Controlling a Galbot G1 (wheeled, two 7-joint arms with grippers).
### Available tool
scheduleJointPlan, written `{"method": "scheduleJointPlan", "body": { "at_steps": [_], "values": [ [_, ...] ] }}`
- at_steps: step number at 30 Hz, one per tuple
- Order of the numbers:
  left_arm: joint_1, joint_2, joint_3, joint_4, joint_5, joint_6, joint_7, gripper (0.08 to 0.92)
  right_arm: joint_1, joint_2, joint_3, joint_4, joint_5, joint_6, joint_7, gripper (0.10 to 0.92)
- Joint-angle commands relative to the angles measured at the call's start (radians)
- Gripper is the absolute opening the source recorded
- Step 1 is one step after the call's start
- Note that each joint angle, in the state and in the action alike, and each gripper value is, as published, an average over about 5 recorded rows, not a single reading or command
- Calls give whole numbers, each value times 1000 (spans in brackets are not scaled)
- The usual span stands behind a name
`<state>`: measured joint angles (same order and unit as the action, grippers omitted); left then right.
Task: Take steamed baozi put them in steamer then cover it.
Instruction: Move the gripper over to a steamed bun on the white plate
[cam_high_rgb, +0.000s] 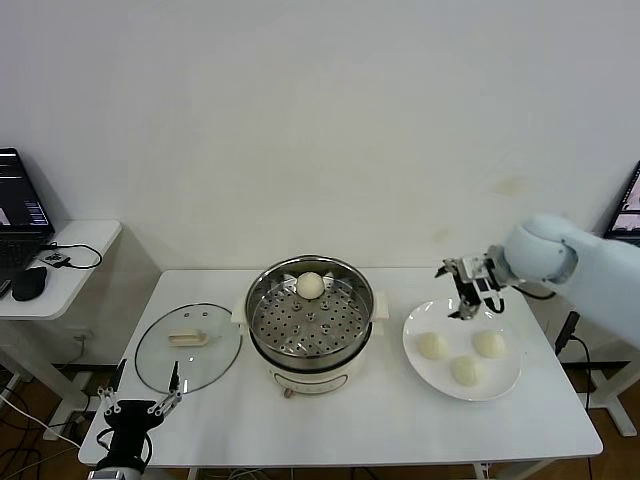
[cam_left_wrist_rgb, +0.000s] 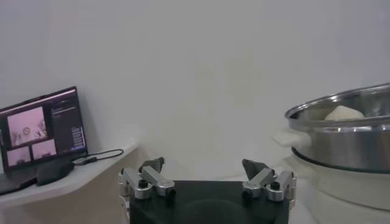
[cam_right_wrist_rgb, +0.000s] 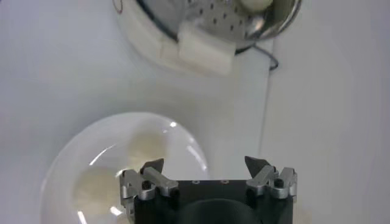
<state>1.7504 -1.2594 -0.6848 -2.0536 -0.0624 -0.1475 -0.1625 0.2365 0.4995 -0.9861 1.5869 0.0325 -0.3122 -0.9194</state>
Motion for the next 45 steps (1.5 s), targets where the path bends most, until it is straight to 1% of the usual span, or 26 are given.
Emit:
{"method": "scheduleJointPlan", "body": {
  "at_steps": [1, 8, 15, 35, 38, 45],
  "values": [
    [1, -3, -6, -1, 1, 4, 1, 823, -234, 7, 126, -91, -71, -20, 0, 823],
    [5, -8, -11, 0, 5, 7, 2, 823, -272, 98, 160, -207, -102, 43, -49, 823],
    [3, -10, -14, 2, 6, 10, 4, 823, -288, 181, 177, -287, -125, 84, -83, 823],
    [-1, -11, -17, 9, 5, 8, 4, 823, -296, 300, 176, -386, -165, 89, -67, 822],
    [-1, -10, -19, 10, 5, 8, 4, 823, -298, 307, 176, -396, -172, 89, -66, 804],
    [-5, -9, -18, 14, 4, 8, 4, 823, -301, 312, 177, -403, -183, 87, -65, 691]
  ]
}}
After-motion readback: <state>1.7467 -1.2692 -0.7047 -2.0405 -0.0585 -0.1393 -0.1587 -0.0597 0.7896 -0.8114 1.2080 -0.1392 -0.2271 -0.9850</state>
